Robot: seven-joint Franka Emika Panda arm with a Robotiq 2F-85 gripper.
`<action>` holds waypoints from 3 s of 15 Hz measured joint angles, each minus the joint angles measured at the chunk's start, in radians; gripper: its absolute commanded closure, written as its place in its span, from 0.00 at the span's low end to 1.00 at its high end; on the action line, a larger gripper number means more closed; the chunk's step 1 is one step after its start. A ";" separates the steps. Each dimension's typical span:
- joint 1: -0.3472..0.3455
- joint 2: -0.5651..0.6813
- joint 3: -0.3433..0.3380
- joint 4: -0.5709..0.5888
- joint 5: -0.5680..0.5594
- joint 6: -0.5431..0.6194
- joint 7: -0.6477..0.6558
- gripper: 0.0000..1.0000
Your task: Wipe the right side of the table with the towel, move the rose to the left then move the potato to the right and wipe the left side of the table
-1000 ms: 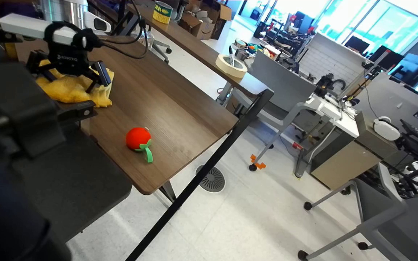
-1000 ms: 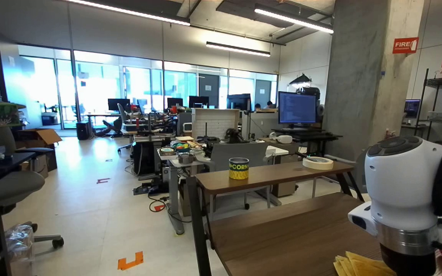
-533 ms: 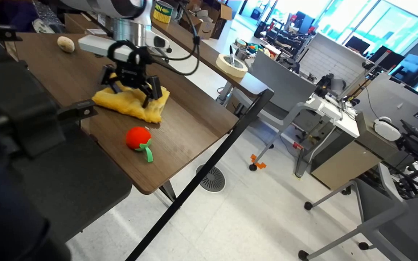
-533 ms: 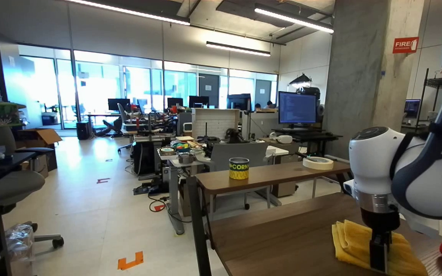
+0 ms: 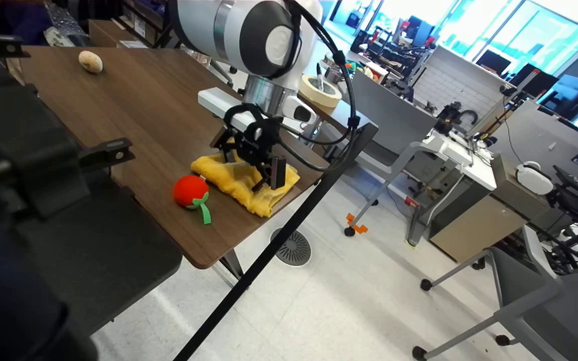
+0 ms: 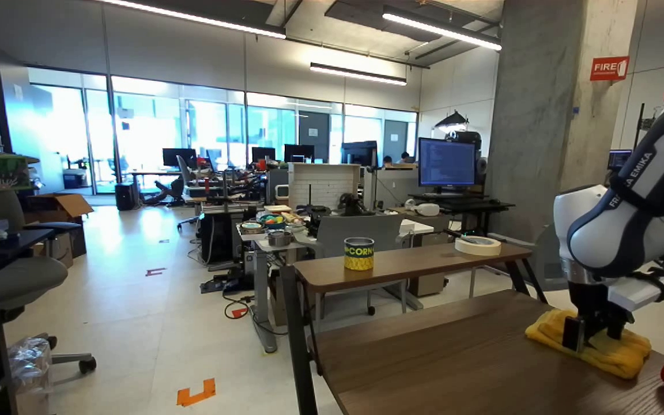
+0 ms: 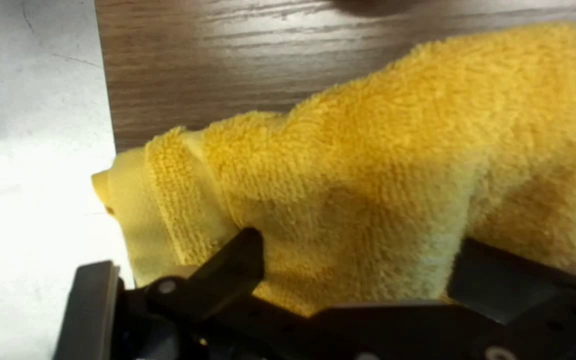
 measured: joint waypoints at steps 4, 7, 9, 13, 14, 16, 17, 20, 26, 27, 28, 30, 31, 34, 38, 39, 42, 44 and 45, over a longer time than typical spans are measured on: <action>-0.012 0.005 0.054 0.019 0.023 -0.006 -0.005 0.00; -0.015 -0.001 0.128 0.010 0.045 -0.006 -0.054 0.00; -0.013 -0.007 0.163 -0.002 0.048 -0.006 -0.081 0.00; 0.021 -0.037 0.144 -0.039 0.048 -0.054 -0.081 0.00; 0.028 -0.059 0.132 -0.065 0.047 -0.059 -0.081 0.00; 0.028 -0.132 0.114 -0.148 0.047 -0.032 -0.082 0.00; 0.021 -0.175 0.108 -0.200 0.047 0.016 -0.086 0.00; -0.020 -0.300 0.101 -0.371 0.047 0.218 -0.098 0.00; -0.139 -0.424 0.105 -0.571 0.064 0.249 -0.168 0.00; -0.157 -0.429 0.107 -0.577 0.075 0.235 -0.182 0.00; -0.170 -0.430 0.107 -0.579 0.080 0.224 -0.189 0.00; -0.179 -0.428 0.106 -0.576 0.091 0.202 -0.190 0.00; -0.179 -0.425 0.107 -0.573 0.095 0.200 -0.190 0.00; -0.174 -0.392 0.112 -0.546 0.097 0.200 -0.185 0.00; -0.130 -0.294 0.096 -0.470 0.096 0.202 -0.140 0.28; -0.119 -0.265 0.090 -0.448 0.096 0.202 -0.133 0.34; -0.101 -0.222 0.080 -0.409 0.095 0.199 -0.124 0.55; -0.103 -0.224 0.077 -0.404 0.095 0.198 -0.125 0.71; -0.104 -0.225 0.078 -0.402 0.095 0.198 -0.126 0.80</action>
